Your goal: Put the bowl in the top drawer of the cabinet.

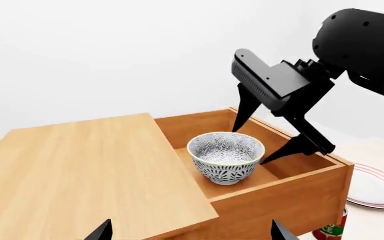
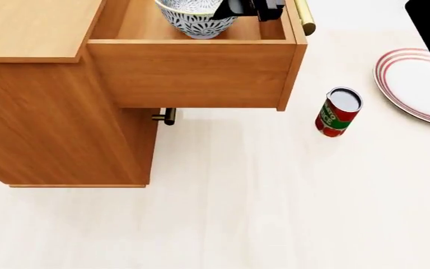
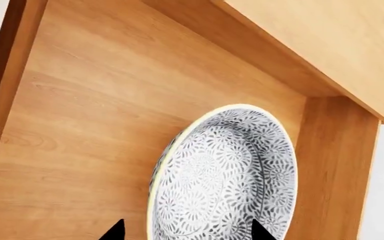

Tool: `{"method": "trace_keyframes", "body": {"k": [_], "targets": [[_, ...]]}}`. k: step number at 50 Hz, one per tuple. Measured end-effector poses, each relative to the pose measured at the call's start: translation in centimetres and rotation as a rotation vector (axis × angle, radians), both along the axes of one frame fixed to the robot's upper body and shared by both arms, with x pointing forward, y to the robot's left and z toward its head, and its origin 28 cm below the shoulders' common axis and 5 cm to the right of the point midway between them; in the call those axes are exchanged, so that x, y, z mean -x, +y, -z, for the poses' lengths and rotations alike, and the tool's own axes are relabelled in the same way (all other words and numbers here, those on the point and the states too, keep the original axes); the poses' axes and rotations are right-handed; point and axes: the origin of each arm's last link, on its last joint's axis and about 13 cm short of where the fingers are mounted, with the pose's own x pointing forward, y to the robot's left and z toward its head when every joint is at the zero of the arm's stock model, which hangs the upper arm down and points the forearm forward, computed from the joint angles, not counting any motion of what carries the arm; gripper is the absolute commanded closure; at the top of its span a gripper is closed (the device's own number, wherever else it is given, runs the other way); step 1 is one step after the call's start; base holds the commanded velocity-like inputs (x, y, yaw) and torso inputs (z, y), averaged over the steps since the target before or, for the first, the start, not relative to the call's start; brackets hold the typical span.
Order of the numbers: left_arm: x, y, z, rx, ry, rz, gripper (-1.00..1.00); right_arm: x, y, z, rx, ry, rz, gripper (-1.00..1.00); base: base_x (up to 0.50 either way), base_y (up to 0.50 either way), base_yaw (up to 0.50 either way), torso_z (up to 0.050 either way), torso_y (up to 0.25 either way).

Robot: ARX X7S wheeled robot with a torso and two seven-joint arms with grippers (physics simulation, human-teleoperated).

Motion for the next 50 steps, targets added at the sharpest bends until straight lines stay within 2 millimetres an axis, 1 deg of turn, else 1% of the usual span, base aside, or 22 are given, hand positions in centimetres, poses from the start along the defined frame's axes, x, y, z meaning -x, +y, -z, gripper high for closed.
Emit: {"method": "trace_keyframes", "body": {"k": [6,9,27,42,50], "targets": [[0.1,0.0,0.0,0.003,0.001,-0.001,-1.00,0.1,-0.1,-0.2,-0.002,0.002,0.004,-1.00,0.00,0.00,0.00,0.000,0.000],[0.1,0.0,0.0,0.004,0.003,0.000,-1.00,0.1,-0.1,-0.2,-0.004,0.006,0.007,-1.00,0.00,0.00,0.00,0.000,0.154],[0.1,-0.1,0.0,0.007,0.001,0.001,-1.00,0.8,-0.4,-1.0,-0.015,0.040,0.018,-1.00,0.00,0.00,0.00,0.000,0.250],[0.1,-0.1,-0.1,0.008,-0.003,0.004,-1.00,1.0,-0.6,-1.3,-0.027,0.065,0.022,-1.00,0.00,0.00,0.00,0.000,0.250],[0.0,-0.1,-0.2,0.015,-0.009,0.001,-1.00,1.1,-0.7,-1.5,-0.097,0.075,-0.013,-1.00,0.00,0.00,0.00,0.000,0.250]]}}
